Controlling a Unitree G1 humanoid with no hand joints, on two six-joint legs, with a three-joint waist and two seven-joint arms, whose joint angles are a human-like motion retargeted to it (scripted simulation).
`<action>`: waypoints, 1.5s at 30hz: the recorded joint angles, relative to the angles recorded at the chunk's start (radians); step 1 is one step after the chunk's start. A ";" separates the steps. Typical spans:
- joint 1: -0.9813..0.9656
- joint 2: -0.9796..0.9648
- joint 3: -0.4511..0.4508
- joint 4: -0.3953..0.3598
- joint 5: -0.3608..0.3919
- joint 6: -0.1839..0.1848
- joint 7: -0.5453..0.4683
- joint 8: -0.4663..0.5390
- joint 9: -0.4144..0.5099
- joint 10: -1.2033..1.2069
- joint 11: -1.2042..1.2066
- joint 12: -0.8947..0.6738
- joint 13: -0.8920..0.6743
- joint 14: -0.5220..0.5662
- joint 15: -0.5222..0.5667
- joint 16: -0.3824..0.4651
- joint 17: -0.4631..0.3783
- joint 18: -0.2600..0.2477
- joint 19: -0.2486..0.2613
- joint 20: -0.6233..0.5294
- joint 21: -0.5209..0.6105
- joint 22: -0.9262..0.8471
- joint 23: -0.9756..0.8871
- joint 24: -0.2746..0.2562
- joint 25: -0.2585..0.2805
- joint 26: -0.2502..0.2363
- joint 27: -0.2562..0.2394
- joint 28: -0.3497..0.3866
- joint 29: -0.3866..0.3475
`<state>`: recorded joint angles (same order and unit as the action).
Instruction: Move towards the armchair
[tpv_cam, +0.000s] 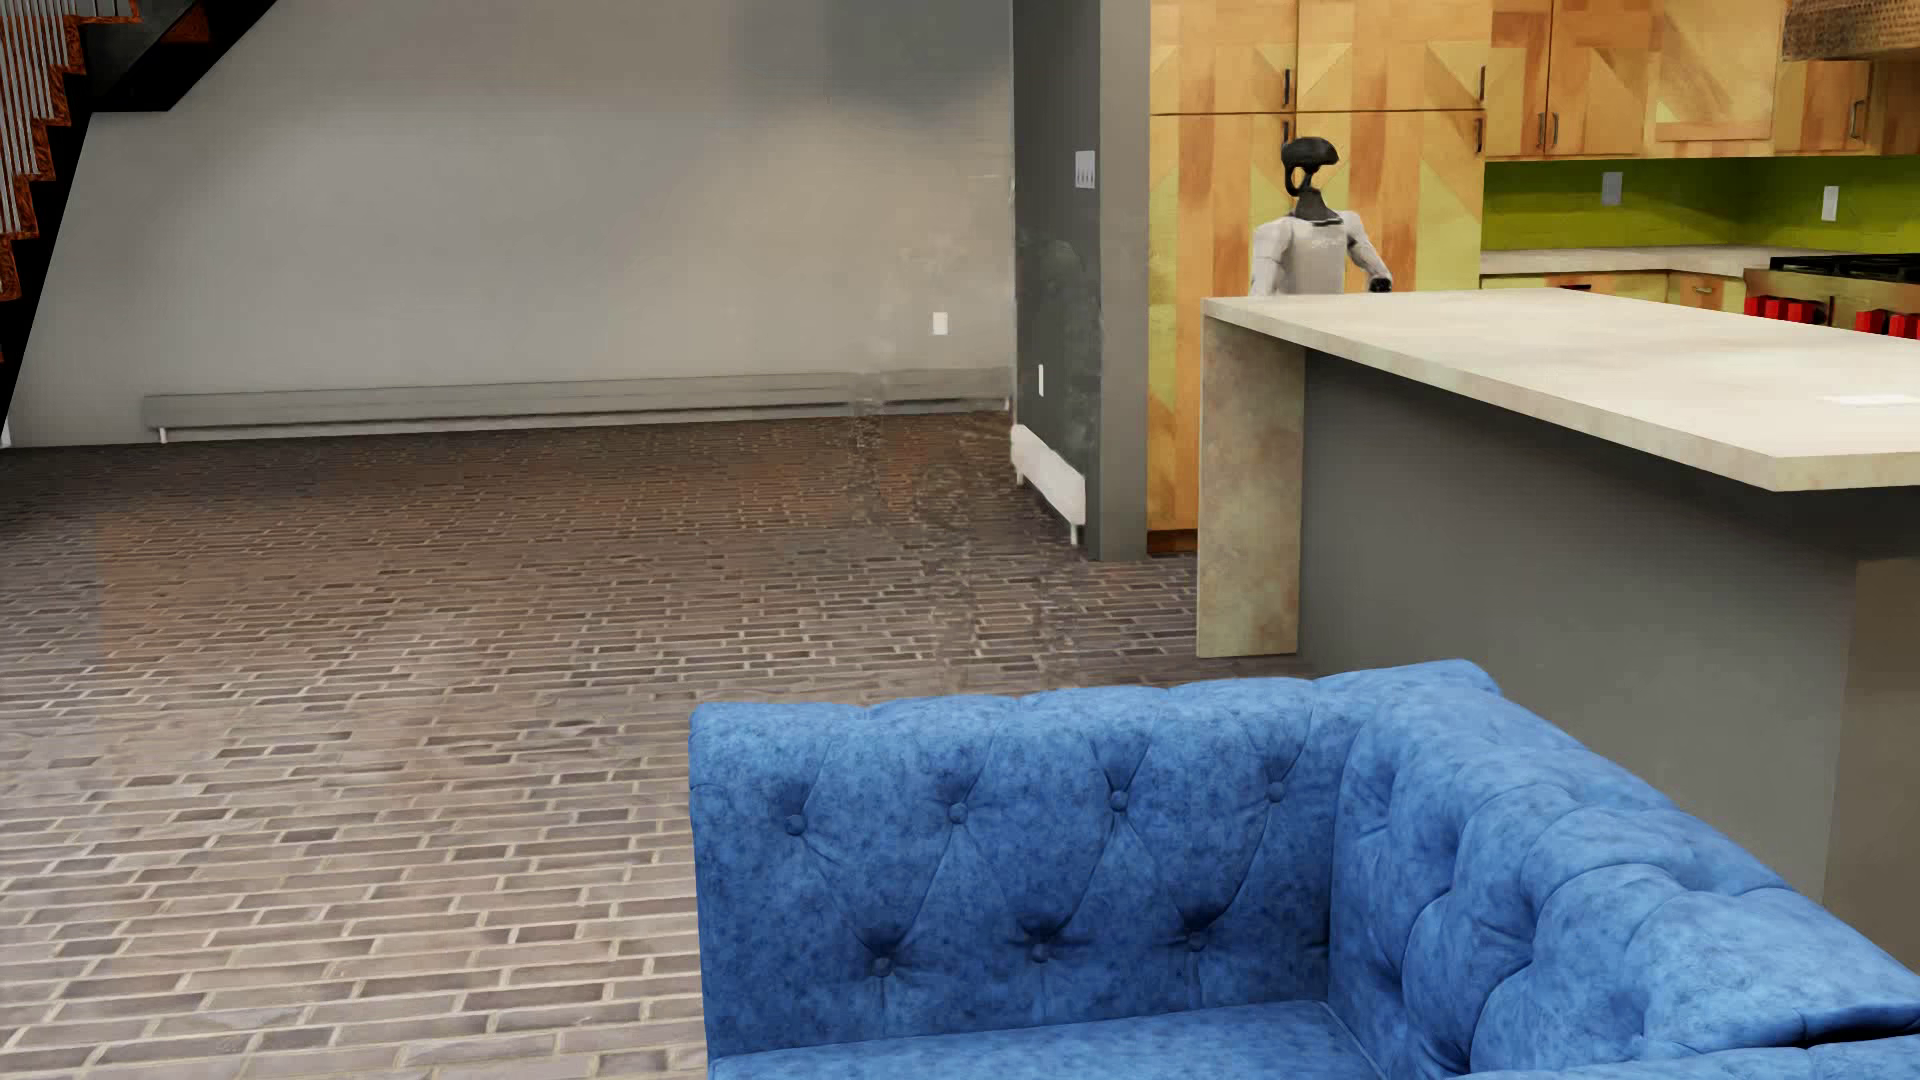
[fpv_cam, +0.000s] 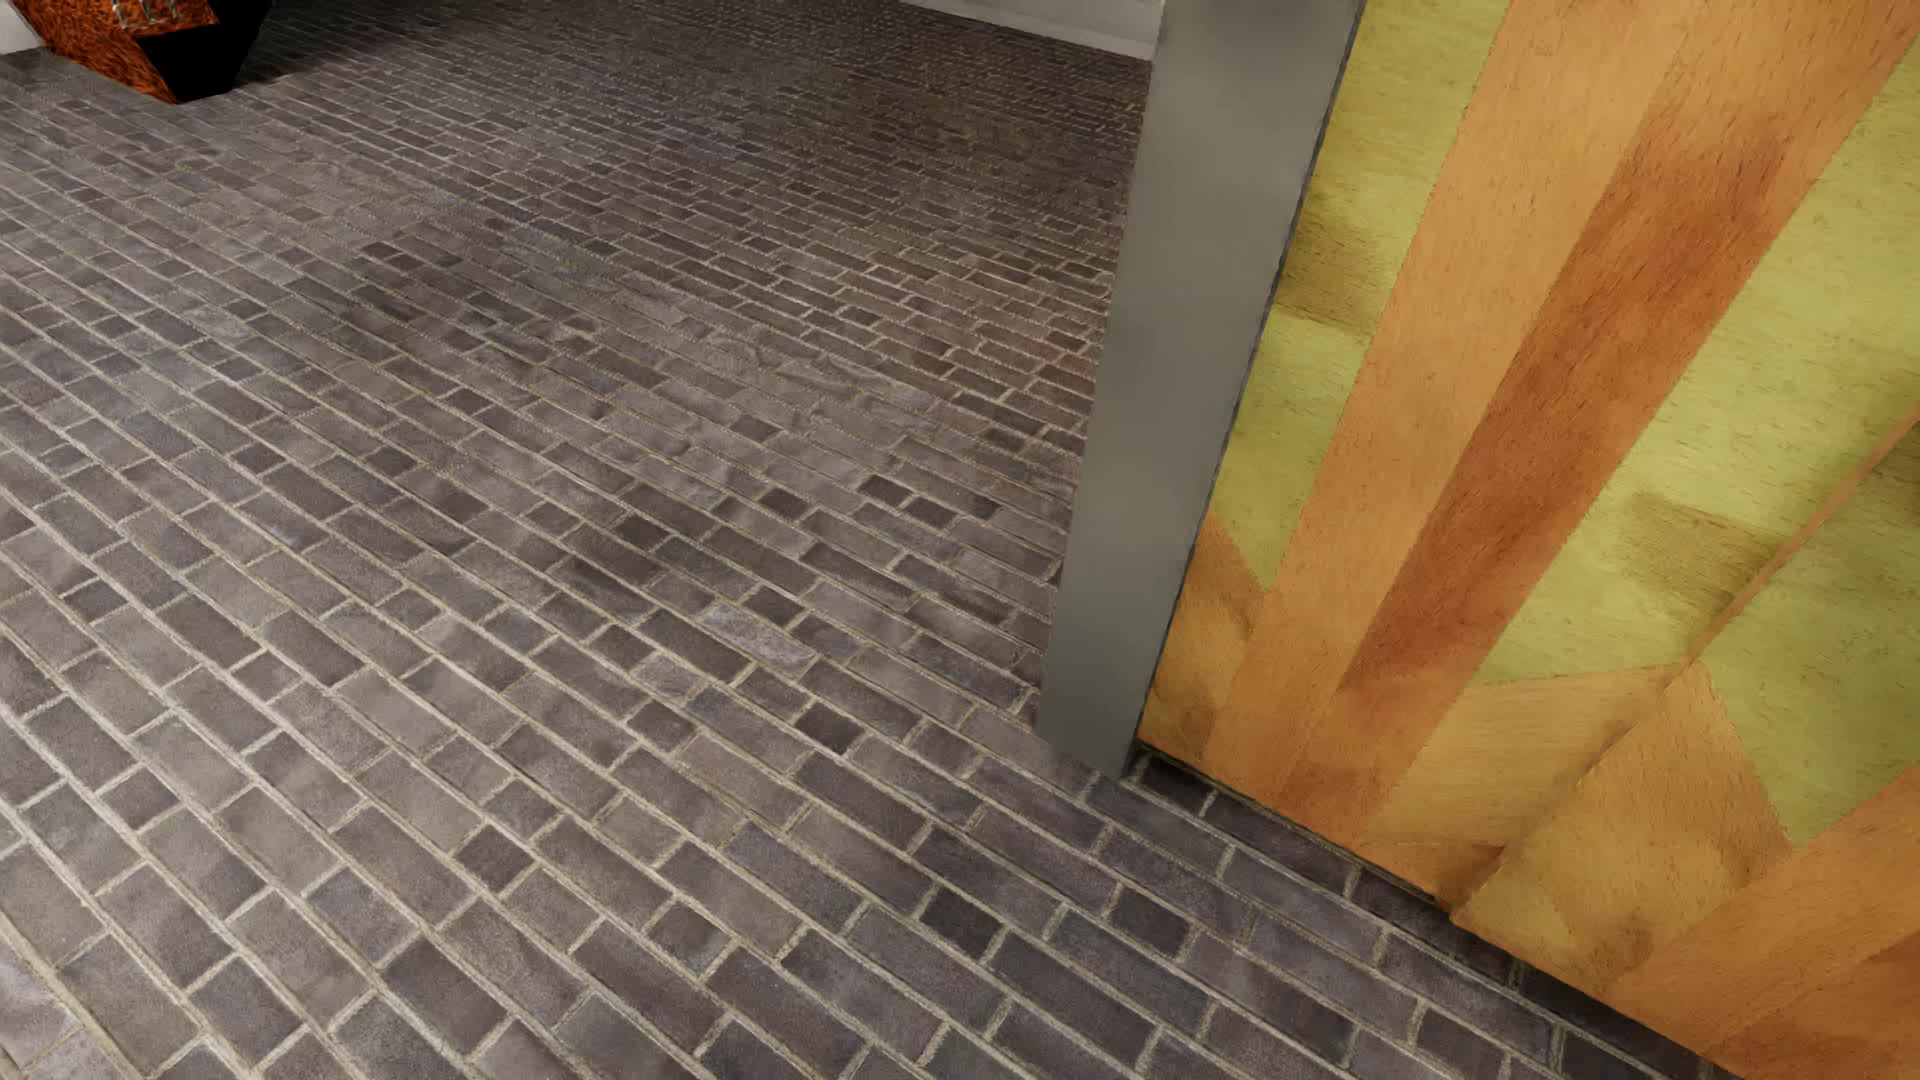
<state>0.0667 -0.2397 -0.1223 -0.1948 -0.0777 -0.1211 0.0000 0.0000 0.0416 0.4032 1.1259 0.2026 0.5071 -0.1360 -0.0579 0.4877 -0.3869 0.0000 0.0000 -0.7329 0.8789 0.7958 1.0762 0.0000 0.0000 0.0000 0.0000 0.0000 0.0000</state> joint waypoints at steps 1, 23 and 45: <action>0.053 -0.023 -0.010 0.007 0.019 0.008 0.000 0.000 0.014 -0.009 -0.150 -0.013 -0.002 -0.034 0.002 -0.002 0.002 0.000 0.000 0.058 -0.028 -0.051 -0.013 0.000 0.000 0.000 0.000 0.000 0.000; -0.356 0.497 0.311 0.039 0.135 0.118 0.000 0.000 0.023 0.064 -0.637 0.244 -0.190 0.202 -0.089 -0.065 -0.110 0.000 0.000 -0.149 -0.427 0.036 -0.196 0.000 0.000 0.000 0.000 0.000 0.000; 0.299 -0.081 -0.030 0.067 0.127 0.070 0.000 0.000 0.034 -0.022 -0.552 0.092 -0.113 0.022 0.261 -0.054 -0.101 0.000 0.000 -0.262 -0.416 0.137 -0.153 0.000 0.000 0.000 0.000 0.000 0.000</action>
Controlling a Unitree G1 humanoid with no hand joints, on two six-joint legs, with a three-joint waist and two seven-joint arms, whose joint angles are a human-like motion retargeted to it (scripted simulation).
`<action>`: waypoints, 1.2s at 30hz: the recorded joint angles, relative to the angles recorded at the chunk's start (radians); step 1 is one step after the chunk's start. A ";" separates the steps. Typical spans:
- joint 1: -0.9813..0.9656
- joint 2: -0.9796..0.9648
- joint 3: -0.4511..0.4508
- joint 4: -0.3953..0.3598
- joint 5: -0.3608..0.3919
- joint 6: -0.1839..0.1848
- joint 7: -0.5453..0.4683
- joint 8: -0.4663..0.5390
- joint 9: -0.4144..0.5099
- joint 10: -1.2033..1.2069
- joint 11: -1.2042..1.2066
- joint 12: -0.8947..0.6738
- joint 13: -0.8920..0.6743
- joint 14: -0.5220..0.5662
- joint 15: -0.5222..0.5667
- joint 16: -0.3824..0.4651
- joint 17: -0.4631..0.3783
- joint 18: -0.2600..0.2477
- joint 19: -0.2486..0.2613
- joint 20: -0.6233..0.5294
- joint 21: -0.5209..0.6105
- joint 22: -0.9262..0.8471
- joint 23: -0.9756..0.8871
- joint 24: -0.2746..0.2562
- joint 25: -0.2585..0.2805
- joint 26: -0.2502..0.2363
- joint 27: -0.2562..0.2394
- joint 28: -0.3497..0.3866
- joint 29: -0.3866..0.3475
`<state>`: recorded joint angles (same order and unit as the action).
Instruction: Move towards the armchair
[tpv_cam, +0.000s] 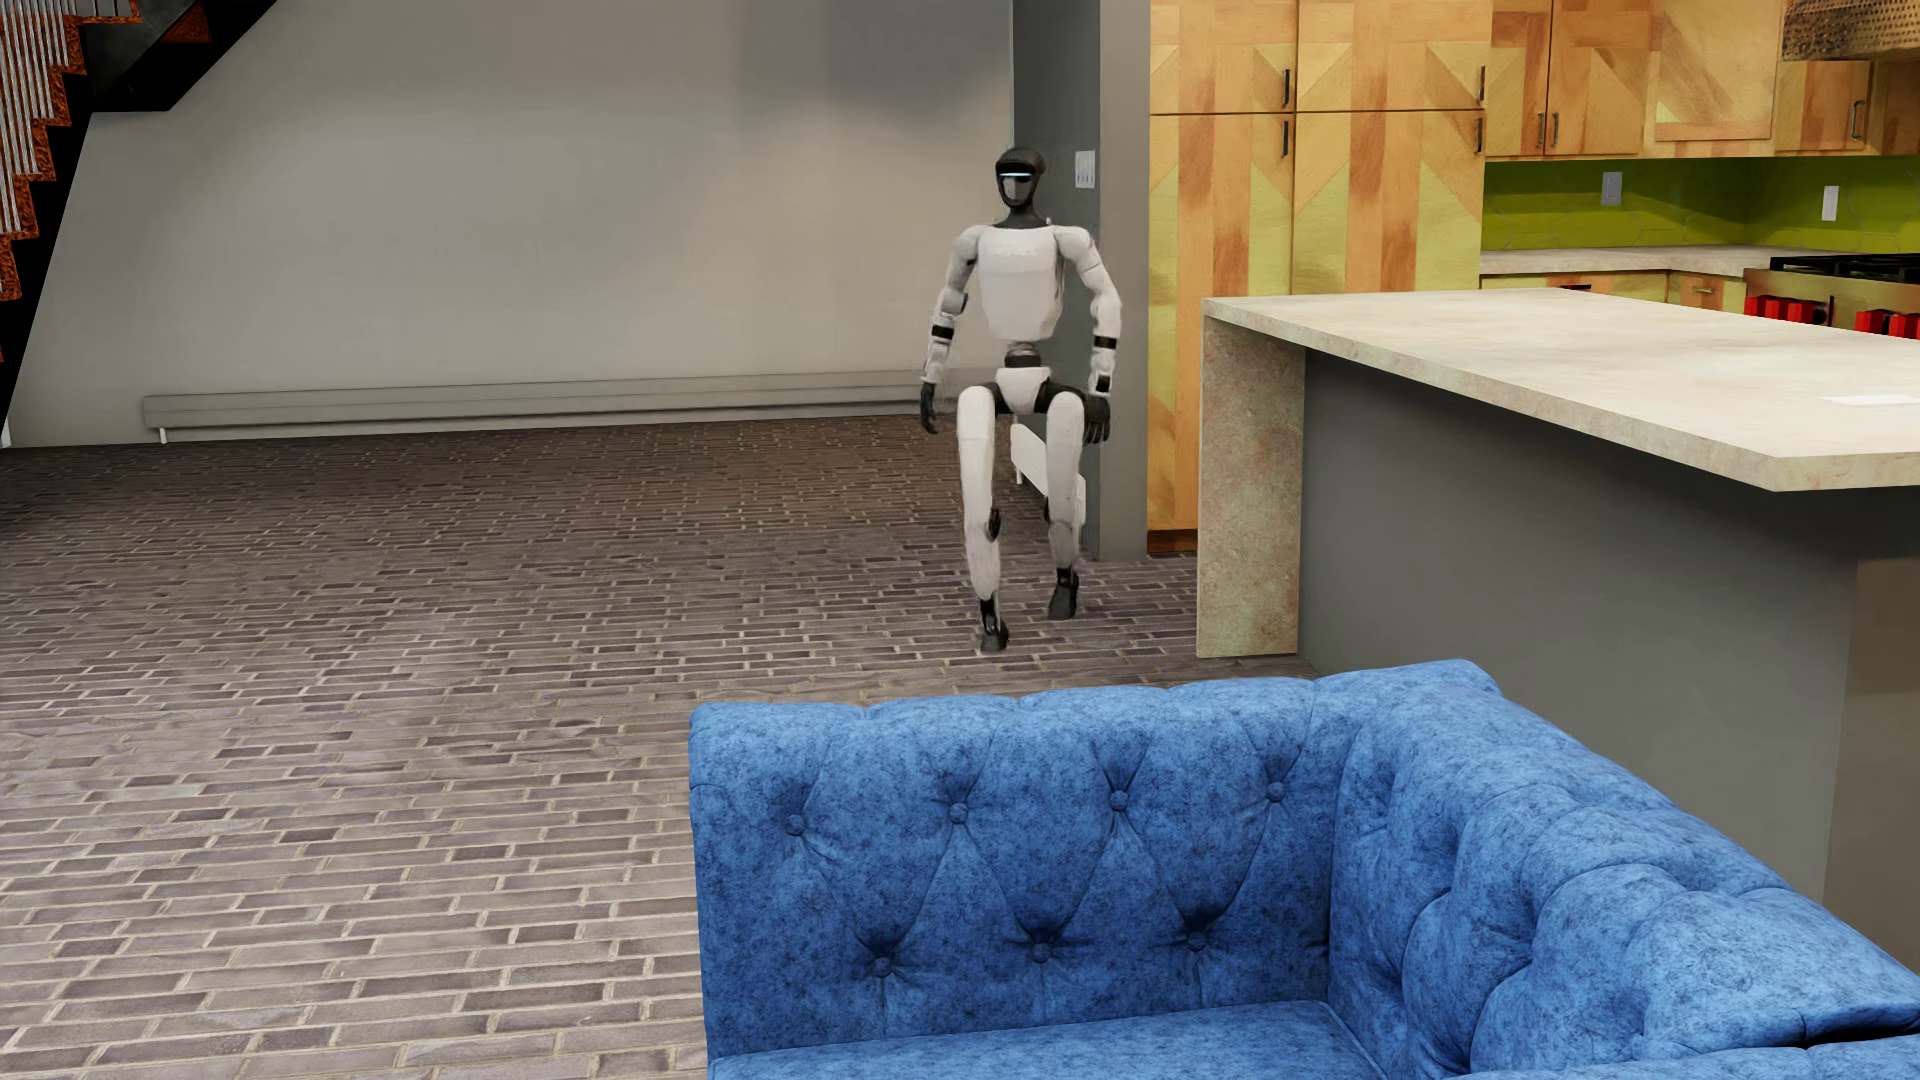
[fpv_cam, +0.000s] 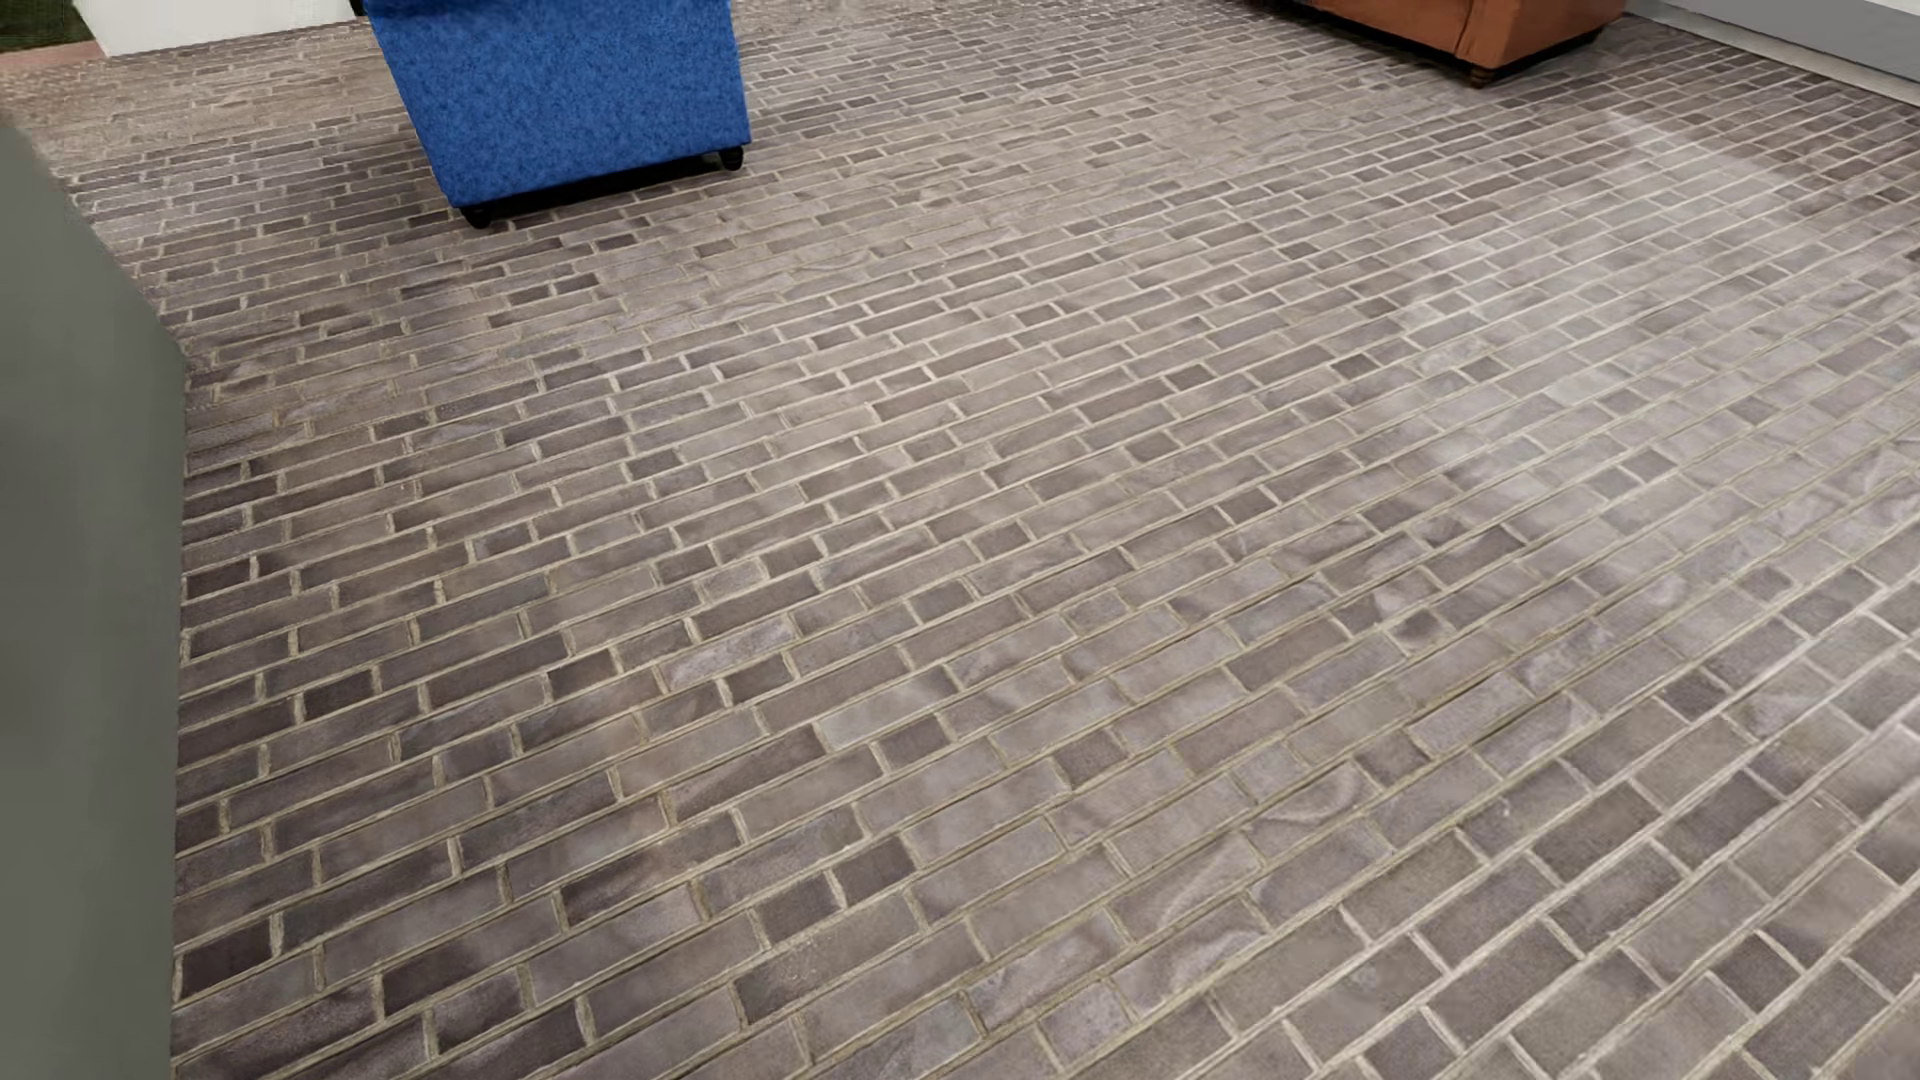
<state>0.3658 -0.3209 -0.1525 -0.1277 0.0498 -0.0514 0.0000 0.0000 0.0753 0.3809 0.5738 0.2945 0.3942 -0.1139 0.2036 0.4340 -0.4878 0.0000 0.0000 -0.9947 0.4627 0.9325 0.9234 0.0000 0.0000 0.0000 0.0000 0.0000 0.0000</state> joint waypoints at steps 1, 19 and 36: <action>-0.004 0.017 -0.007 0.012 -0.001 0.023 0.000 0.000 -0.010 0.025 0.026 0.043 -0.006 0.071 -0.051 -0.009 -0.007 0.000 0.000 -0.073 0.003 0.035 0.017 0.000 0.000 0.000 0.000 0.000 0.000; -0.778 0.635 0.255 -0.065 -0.125 -0.087 0.000 0.000 -0.051 0.139 0.035 0.106 0.047 0.414 -0.142 0.003 0.060 0.000 0.000 0.144 -0.053 -0.013 -0.064 0.000 0.000 0.000 0.000 0.000 0.000; 0.043 0.059 -0.031 0.074 -0.088 0.048 0.000 0.000 0.018 0.080 0.058 -0.055 0.020 0.186 -0.096 0.025 0.047 0.000 0.000 0.376 0.138 -0.244 0.072 0.000 0.000 0.000 0.000 0.000 0.000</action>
<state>0.4087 -0.2620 -0.1835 -0.0542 -0.0387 -0.0035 0.0000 0.0000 0.0937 0.4607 0.6314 0.2395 0.4140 0.0725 0.1077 0.4586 -0.4411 0.0000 0.0000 -0.6190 0.6002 0.6881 0.9955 0.0000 0.0000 0.0000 0.0000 0.0000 0.0000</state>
